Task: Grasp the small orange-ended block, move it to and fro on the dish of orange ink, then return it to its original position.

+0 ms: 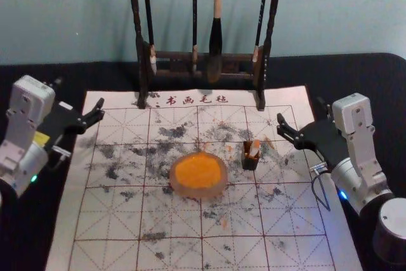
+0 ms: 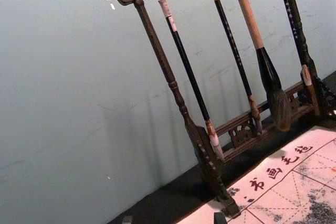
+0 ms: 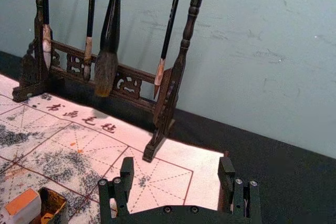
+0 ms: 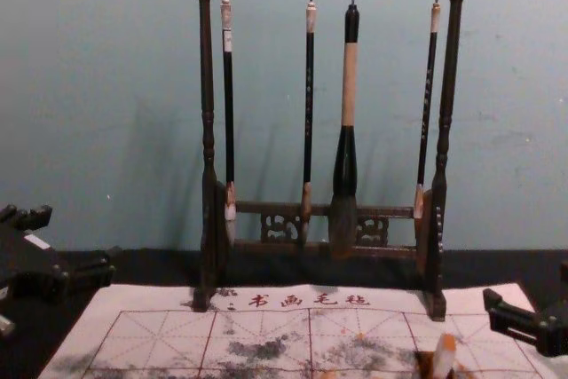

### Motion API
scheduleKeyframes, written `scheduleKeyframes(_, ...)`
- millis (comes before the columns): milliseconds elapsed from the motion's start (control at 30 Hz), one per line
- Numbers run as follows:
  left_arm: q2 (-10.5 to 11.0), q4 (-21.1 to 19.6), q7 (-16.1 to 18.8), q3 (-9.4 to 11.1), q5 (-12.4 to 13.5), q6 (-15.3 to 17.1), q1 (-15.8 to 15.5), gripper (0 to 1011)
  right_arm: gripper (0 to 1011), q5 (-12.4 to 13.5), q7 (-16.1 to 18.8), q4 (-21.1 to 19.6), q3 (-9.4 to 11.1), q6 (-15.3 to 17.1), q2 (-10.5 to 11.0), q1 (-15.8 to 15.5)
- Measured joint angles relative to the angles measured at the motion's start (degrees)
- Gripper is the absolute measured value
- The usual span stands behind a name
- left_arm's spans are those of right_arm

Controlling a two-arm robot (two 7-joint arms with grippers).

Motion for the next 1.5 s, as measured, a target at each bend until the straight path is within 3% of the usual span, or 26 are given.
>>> scheduleKeyframes(1500,0.0,0.0,0.0,0.0,0.0,0.0,0.0,1001,1000,0.0,0.0,0.0,0.0,0.0,0.0,0.0)
